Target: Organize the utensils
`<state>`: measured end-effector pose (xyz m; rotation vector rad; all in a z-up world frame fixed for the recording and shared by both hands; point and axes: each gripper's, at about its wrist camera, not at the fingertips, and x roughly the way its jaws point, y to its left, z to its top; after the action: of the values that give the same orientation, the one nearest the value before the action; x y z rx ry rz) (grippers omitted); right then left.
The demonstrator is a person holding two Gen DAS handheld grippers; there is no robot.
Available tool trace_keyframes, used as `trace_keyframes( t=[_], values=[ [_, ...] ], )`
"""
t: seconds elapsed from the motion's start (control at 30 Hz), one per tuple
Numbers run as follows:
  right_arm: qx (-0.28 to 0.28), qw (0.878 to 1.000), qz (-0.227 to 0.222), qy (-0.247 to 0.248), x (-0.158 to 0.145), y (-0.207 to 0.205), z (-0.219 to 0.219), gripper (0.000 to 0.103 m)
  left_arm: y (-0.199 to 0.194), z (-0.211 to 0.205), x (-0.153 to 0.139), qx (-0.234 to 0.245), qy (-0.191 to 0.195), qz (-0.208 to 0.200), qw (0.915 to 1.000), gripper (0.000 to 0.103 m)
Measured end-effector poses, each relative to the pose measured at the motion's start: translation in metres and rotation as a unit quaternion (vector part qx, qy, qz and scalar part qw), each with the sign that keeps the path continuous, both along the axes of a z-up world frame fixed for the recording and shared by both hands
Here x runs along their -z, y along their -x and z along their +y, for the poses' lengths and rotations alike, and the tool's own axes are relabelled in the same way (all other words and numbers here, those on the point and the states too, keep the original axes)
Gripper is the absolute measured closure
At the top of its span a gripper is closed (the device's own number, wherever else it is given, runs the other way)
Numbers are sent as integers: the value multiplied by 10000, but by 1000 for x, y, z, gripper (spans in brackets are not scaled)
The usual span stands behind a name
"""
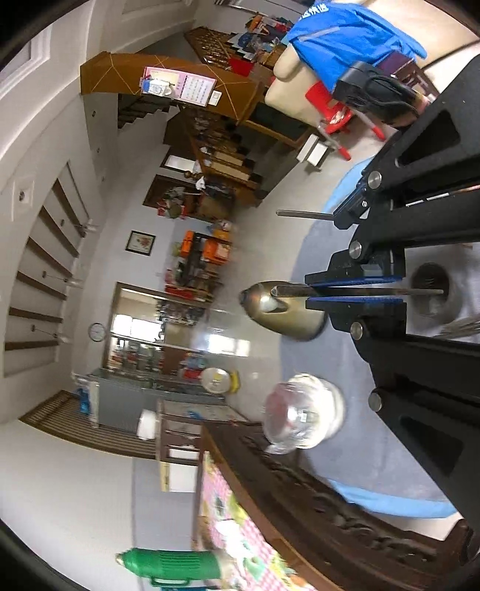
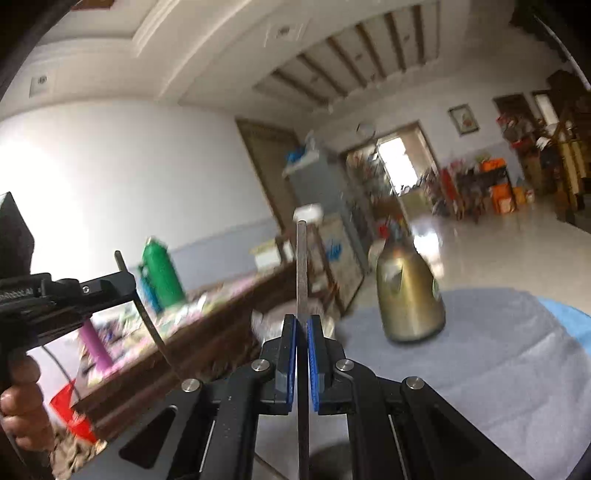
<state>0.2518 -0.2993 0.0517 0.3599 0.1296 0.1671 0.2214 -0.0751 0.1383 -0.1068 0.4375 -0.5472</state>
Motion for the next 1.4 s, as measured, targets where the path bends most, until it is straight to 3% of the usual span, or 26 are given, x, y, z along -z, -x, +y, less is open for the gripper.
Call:
trace_keyframes(
  t=[0.13,0.33,0.53,0.97,1.4],
  values=[
    [249,9996,-109,63,7,-30,12,97,-16,-15,16,-63,-51,-62,9999,98],
    [454,9976,75,521,32,-57,29,96,-39,-29,66,16,-192,506,9985,98],
    [435,9964,231,684,47,-54,29,96,-40,-25,92,72,-284,944,9951,98],
    [351,9935,390,1014,59,-15,36,95,-25,-13,105,12,-483,1184,9918,97],
    [258,9912,627,1134,53,7,48,94,-14,16,118,-44,-273,1560,9874,94]
  ],
)
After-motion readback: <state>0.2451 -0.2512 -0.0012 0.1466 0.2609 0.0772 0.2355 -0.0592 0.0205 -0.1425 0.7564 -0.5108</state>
